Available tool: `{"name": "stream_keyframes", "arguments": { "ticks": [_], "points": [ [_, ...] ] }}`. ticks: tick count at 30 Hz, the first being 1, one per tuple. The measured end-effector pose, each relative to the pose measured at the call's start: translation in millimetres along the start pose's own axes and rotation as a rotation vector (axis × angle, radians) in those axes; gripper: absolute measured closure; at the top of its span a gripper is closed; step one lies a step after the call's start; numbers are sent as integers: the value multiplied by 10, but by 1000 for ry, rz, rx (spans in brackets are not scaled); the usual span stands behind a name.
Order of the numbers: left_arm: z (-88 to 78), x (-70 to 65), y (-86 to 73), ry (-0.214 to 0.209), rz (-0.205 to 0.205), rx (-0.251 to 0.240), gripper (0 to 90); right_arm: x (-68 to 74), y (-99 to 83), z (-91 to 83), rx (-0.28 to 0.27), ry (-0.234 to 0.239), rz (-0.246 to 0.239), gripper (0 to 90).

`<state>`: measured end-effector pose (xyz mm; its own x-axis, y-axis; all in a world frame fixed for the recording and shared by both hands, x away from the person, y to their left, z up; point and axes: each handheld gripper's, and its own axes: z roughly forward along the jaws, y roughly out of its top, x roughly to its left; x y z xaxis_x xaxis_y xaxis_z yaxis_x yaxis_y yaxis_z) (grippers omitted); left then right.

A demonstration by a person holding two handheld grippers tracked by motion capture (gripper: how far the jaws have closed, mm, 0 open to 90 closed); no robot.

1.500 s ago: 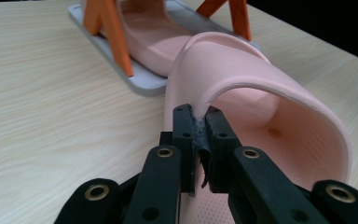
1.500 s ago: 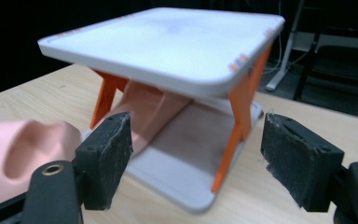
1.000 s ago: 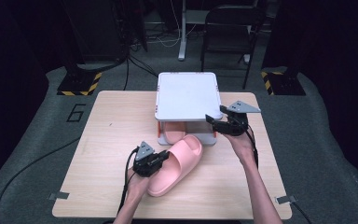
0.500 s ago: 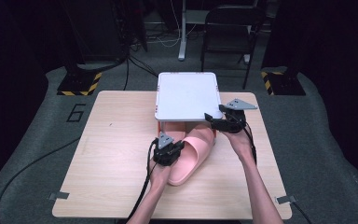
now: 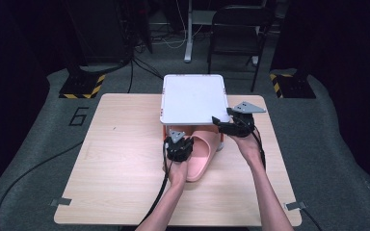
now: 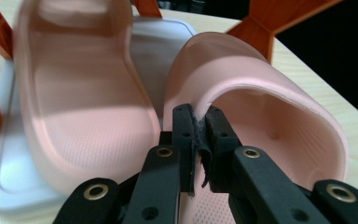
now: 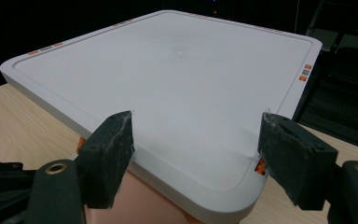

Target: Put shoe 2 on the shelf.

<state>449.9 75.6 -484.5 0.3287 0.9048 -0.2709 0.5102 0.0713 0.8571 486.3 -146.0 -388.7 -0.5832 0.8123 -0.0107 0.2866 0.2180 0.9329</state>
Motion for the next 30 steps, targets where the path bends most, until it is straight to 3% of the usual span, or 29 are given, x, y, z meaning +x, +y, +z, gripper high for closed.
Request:
{"name": "stream_keyframes", "arguments": {
  "ticks": [6,9,10,13,15,17,20,22,23,24,25,28,30],
  "points": [
    [101,-45,-20,7,7,15,842,-2,-3,1,-2,1,0,261],
    [137,-50,-84,19,52,24,836,1,-6,-4,0,1,-5,259],
    [140,-57,-97,15,25,15,837,4,-8,1,0,-4,-9,259],
    [144,-43,-84,5,36,7,825,0,-10,-11,4,-2,-12,259],
    [121,-15,-66,1,57,-2,701,6,-8,-13,4,-7,-11,259],
    [83,24,-48,-35,72,-9,607,-2,-10,-20,3,-8,-12,259],
    [-5,105,-47,-81,161,-36,520,-10,-15,-26,1,-13,-6,259],
    [-77,186,-53,-148,203,-29,460,-17,-18,-35,6,-11,-5,259],
    [-138,233,-65,-178,258,-20,437,-15,-17,-32,3,-14,2,258],
    [-178,256,-78,-197,288,-14,414,-14,-18,-35,5,-14,-2,259],
    [-263,323,-108,-261,351,-11,396,-11,-17,-38,5,-18,-3,259],
    [-399,413,-157,-359,388,1,367,-14,-24,-38,-1,-15,2,259],
    [-491,472,-173,-416,442,25,344,-15,-27,-38,1,-15,4,259]
  ]
}}
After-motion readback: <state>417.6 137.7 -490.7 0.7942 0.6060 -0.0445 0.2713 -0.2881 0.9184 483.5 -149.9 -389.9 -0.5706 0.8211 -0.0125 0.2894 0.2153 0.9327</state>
